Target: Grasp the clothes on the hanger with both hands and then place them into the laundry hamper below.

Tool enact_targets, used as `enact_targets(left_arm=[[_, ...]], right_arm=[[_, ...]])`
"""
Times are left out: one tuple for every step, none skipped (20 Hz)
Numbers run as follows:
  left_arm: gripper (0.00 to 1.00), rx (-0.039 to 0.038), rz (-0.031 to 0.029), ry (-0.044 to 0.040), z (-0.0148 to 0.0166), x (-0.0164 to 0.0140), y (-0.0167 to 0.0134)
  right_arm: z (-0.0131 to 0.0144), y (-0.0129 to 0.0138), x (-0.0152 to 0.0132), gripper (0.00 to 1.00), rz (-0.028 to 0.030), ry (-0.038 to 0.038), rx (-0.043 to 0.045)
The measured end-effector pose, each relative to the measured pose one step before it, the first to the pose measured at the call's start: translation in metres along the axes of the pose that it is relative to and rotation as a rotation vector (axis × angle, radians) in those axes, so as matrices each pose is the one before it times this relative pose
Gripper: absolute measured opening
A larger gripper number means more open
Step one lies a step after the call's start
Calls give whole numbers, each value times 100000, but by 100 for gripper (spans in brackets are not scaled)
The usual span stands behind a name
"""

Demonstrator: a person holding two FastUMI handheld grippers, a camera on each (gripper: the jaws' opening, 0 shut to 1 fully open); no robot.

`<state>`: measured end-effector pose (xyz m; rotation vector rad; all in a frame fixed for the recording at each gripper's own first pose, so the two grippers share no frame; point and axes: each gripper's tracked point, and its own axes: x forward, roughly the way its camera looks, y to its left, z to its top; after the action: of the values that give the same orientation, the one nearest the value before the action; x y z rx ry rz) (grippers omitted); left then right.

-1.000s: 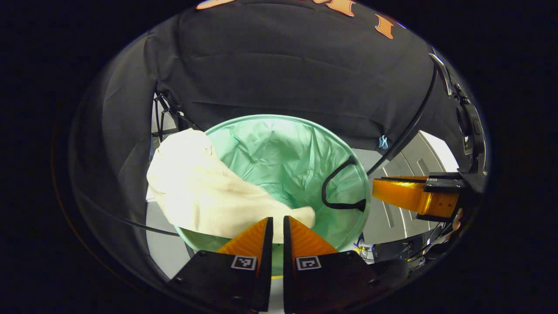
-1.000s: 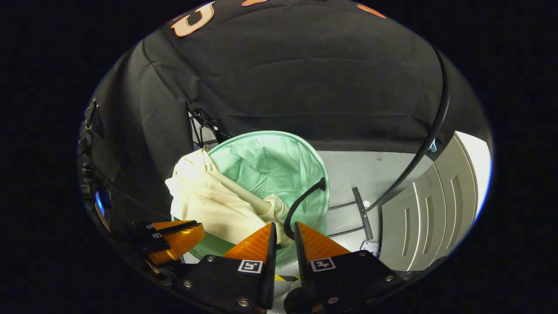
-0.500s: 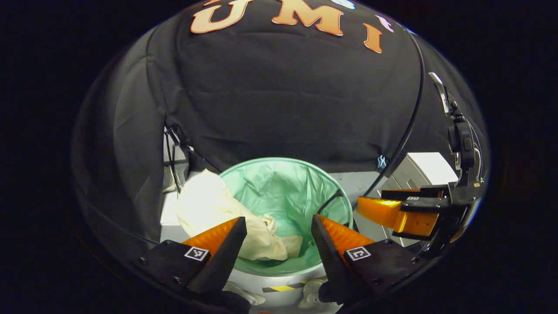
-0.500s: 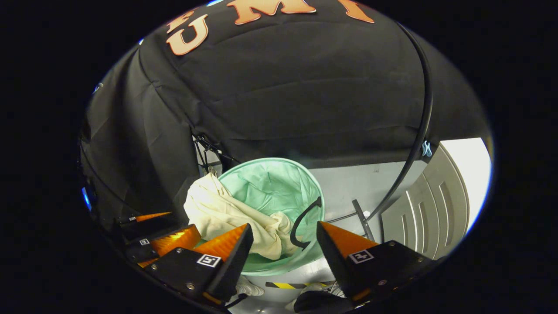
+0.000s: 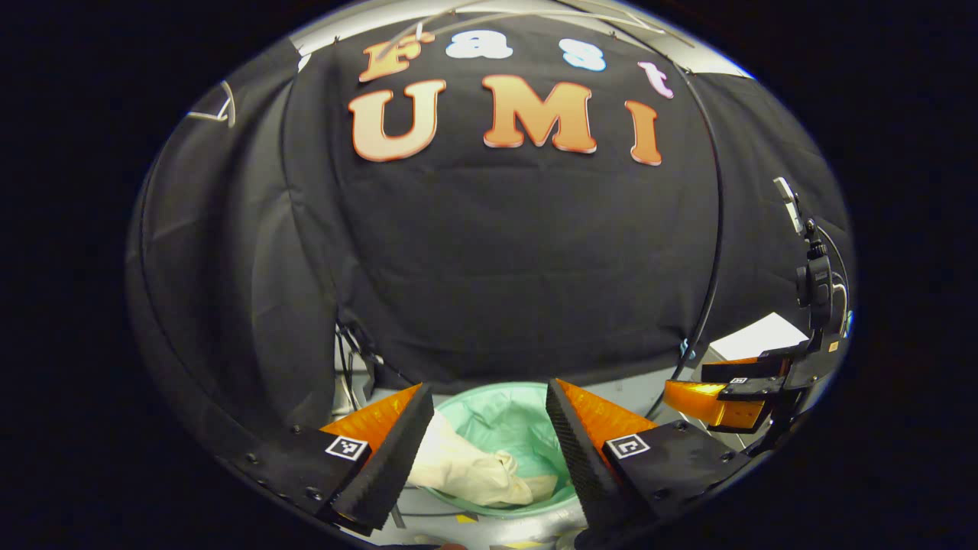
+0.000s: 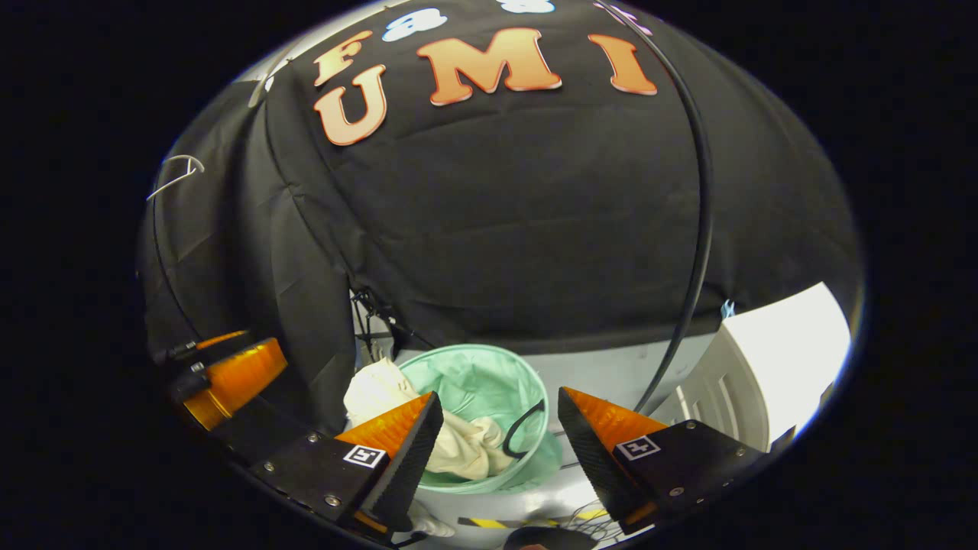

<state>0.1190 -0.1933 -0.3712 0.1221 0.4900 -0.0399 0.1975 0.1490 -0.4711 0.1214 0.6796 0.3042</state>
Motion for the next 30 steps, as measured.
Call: enact_targets(left_arm=[[97, -346, 303, -3380, 1513, -588, -170], [97, -293, 300, -3838, 1800, -951, 132], [97, -118, 277, -3319, 1788, -837, 151], [97, -261, 167, -3152, 1936, -957, 128], [99, 43, 75, -3142, 1998, -719, 326], [97, 436, 58, -3228, 1788, -764, 336], [94, 807, 925, -3032, 1996, -709, 451], [94, 668, 812, -2658, 1823, -634, 441], [94, -488, 125, -2231, 1689, -514, 57], [95, -1972, -327, -1354, 1647, -726, -43], [95, -1743, -515, -1349, 1530, -776, 251], [95, -1134, -105, -1925, 1446, -370, 619], [95, -600, 186, -2463, 1402, -540, 635], [95, 12, 744, -2386, 1430, -497, 848], [94, 24, 1198, -2085, 1383, -878, 777], [94, -455, 1277, -1660, 1489, -761, 930], [94, -162, 1798, -1676, 1505, -629, 1197], [94, -96, 1899, -1841, 1458, -535, 1216], [94, -467, 1653, -1656, 1436, -623, 1354], [97, -688, 1133, -1376, 1235, -624, 1171], [99, -685, 771, -1469, 1222, -626, 886], [94, -467, 1046, -1720, 769, -303, 1093], [94, -511, 1823, -1860, 852, -391, 928], [93, -191, 1371, -1224, 648, -373, 797], [93, 223, 645, -357, 340, -411, 393], [94, 429, 742, -243, 244, -476, 406], [94, 491, 620, -266, 219, -294, 398], [94, 276, 446, -272, 219, -308, 170], [94, 73, -168, -476, 287, -274, -24], [94, -48, -463, -392, 189, -175, -178]], right_arm=[[2112, -183, -1242, 93, -1485, -4419, -2741], [2150, -95, -1383, 94, 37, -4130, -617], [1999, 64, -1523, 94, 643, -3408, 918], [1774, -227, -1454, 94, -557, -3246, 113], [2061, -468, -1395, 94, -1300, -4218, -1529], [1979, -683, -1319, 94, -1502, -4368, -2176], [1805, -641, -1177, 94, -1161, -3666, -1617], [1838, -349, -1444, 93, -374, -3067, -1062], [1506, -266, -1151, 94, -207, -2780, -546], [1503, -443, -1099, 94, -439, -2266, -96], [1329, -388, -907, 94, -386, -2086, -294], [1229, -451, -1020, 93, -504, -2338, -703], [1259, -309, -829, 94, -512, -2219, -729], [1230, -342, -902, 93, -302, -1924, -211], [1174, -67, -724, 100, 224, -1782, -33], [1130, -89, -705, 100, 16, -1548, -259], [1424, -208, -727, 100, -241, -2099, -775], [1442, 11, -511, 100, -146, -2496, -766], [1413, 90, -657, 100, 320, -2313, -404], [1328, 80, -611, 100, 336, -1806, -107], [1199, 181, -577, 100, 666, -1733, -315], [1082, 203, -396, 100, 341, -1777, -598], [931, 168, -275, 100, 141, -1660, -474], [720, 114, -253, 100, 342, -1286, -182], [618, 210, -174, 93, 677, -859, 172], [532, 357, -307, 93, 969, -876, 132], [545, 610, -207, 93, 543, -756, -80], [322, 400, -171, 93, 414, -708, -285], [341, 494, 36, 93, 516, -654, -346], [54, 228, -72, 100, 331, -4, -289]])
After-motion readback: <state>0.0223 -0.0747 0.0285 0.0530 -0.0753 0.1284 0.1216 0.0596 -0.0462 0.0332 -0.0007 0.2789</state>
